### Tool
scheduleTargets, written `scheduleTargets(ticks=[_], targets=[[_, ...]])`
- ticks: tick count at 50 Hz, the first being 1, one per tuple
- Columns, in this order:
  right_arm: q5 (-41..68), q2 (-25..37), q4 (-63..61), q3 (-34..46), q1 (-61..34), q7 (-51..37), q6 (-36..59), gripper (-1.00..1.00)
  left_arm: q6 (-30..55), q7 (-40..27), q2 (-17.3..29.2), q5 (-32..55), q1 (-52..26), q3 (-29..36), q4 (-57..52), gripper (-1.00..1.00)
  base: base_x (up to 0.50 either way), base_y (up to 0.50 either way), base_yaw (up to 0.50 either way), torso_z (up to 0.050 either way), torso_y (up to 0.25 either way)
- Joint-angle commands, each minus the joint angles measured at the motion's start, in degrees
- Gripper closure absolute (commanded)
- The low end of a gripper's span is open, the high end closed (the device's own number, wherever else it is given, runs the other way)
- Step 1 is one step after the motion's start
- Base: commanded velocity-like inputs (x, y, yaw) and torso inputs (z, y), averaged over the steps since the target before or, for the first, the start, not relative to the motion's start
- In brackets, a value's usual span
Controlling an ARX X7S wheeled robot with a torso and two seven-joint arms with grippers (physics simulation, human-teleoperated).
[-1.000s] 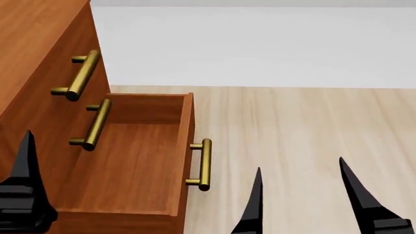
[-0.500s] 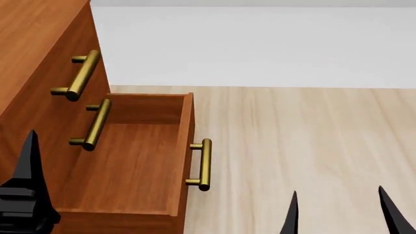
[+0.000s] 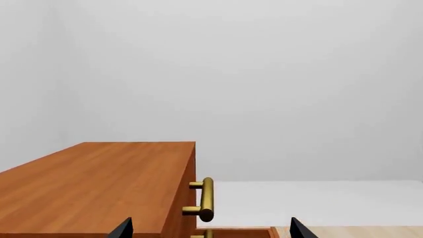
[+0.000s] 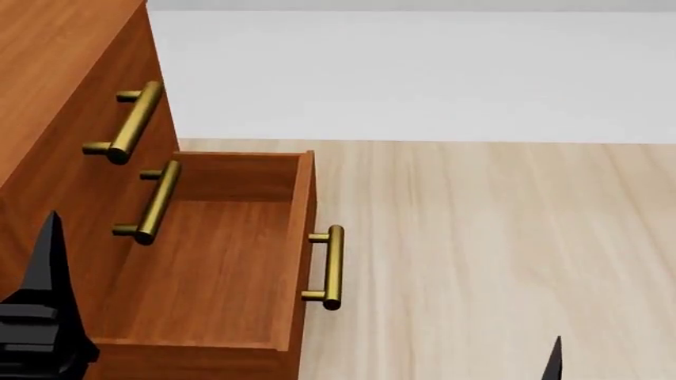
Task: Put the wine bottle in the bottom drawer of the cabinet.
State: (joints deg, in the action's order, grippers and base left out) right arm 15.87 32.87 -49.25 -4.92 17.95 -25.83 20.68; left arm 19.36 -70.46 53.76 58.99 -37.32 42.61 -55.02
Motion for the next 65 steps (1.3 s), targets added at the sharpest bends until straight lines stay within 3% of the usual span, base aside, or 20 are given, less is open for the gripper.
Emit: scheduleTargets(ticks=[1,32,65], targets=[[0.4,-0.2,1.9,-3.4,3.3,-0.1,-3.0,-1.00,0.0,0.1,-0.1,-0.3,0.0,0.2,0.3,-1.00,0.00,0.00,0.00,0.000,0.000],[0.9,-2.2,8.1,-10.6,7.5,-2.0,-6.6,-1.00,-0.3,-0.2,0.2,-0.6,0.2,0.2,0.5,-1.00,0.00,0.00,0.00,0.000,0.000],[3.8,-2.9,7.6,-16.3,6.5,-6.7,0.2,-1.00,-0.9,0.2,-0.1,-0.4,0.0,0.2,0.6,-1.00,0.00,0.00,0.00,0.000,0.000]])
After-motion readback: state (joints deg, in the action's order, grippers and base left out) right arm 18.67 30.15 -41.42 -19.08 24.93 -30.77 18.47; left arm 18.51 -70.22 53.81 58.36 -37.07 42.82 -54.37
